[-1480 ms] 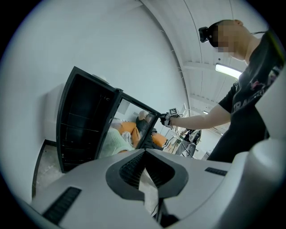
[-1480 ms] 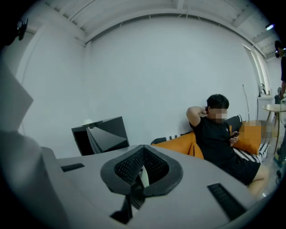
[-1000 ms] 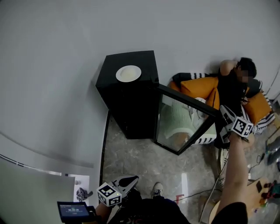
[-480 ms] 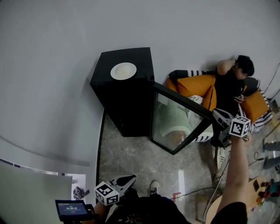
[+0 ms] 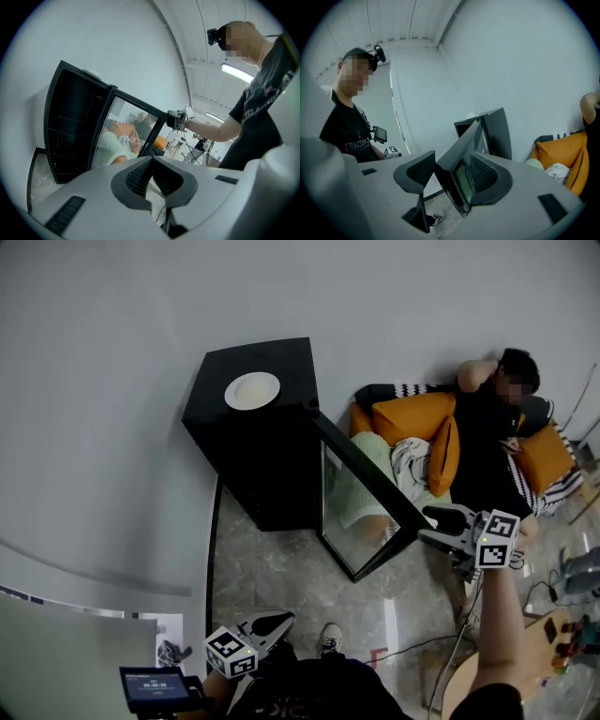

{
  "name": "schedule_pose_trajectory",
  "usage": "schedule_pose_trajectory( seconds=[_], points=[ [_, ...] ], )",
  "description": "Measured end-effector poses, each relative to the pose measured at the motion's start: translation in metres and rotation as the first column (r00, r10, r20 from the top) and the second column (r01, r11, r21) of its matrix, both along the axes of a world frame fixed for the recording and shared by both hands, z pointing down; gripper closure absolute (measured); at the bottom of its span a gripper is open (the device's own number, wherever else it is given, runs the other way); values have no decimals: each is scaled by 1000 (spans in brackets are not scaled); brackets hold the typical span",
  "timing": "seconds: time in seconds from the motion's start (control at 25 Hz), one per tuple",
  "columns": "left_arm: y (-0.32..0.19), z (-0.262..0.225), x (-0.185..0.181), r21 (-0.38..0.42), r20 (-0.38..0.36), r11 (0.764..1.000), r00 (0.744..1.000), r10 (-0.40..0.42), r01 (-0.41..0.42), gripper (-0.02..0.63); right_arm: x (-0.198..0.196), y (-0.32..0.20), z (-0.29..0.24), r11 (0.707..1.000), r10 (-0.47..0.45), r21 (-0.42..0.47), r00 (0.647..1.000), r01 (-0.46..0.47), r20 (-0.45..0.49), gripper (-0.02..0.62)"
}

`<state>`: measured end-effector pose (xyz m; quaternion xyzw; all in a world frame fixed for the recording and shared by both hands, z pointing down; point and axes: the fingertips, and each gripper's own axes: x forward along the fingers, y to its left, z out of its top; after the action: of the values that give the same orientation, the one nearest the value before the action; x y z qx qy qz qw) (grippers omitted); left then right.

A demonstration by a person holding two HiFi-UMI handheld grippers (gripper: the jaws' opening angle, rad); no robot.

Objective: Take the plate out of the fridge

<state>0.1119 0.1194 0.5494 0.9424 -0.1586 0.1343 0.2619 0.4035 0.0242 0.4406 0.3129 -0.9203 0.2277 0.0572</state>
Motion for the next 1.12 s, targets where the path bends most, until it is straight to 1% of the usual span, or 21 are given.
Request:
schedule_pose_trajectory(
  seconds=[0.12, 0.24, 0.28, 0.36, 0.4, 0.44, 0.52, 0.68, 0.76, 0.88, 0.96, 1.04, 1.12],
  points=[
    [4, 0, 1, 4, -2, 1000, 1000, 0, 0, 600, -28, 13, -2, 995, -3, 96, 998, 9, -59, 377],
    [7, 0, 0, 5, -9, 1000, 1000, -8, 8, 600, -52, 24, 4, 990, -18, 138, 989, 39, -149, 376],
    [8, -1, 0, 6, -11, 1000, 1000, -11, 11, 600, -58, 26, 10, 989, -17, 143, 981, 46, -192, 376],
    [7, -1, -3, 8, -13, 1000, 1000, -17, 17, 600, -70, 28, 27, 986, -4, 159, 952, 55, -308, 377],
    [7, -1, -5, 8, -12, 1000, 1000, -20, 20, 601, -76, 27, 34, 984, 9, 170, 940, 52, -340, 378],
    [8, 0, -8, 7, -11, 1000, 1000, -23, 23, 600, -82, 27, 38, 983, 19, 177, 941, 44, -339, 393],
    [10, 2, -12, 3, -10, 1000, 1000, -30, 30, 600, -95, 28, 39, 982, 27, 188, 951, 33, -309, 393],
    [11, 3, -19, 0, -10, 999, 999, -51, 51, 601, -120, 28, 37, 977, 46, 213, 947, 24, -318, 393],
    [9, 2, -22, -1, -14, 998, 998, -58, 58, 600, -133, 26, 37, 971, 90, 236, 952, -19, -293, 393],
    [5, 0, -29, -2, -20, 997, 997, -72, 72, 600, -157, 23, 34, 952, 173, 289, 956, -101, -237, 393],
    [3, -2, -36, -3, -23, 996, 996, -84, 84, 601, -178, 20, 34, 942, 207, 307, 956, -136, -210, 393],
    [2, -2, -44, -3, -26, 995, 995, -95, 95, 600, -200, 17, 33, 940, 208, 307, 961, -146, -182, 401],
    [1, -1, -53, -2, -26, 994, 994, -107, 107, 601, -222, 10, 33, 945, 190, 297, 969, -136, -161, 416]
  ],
)
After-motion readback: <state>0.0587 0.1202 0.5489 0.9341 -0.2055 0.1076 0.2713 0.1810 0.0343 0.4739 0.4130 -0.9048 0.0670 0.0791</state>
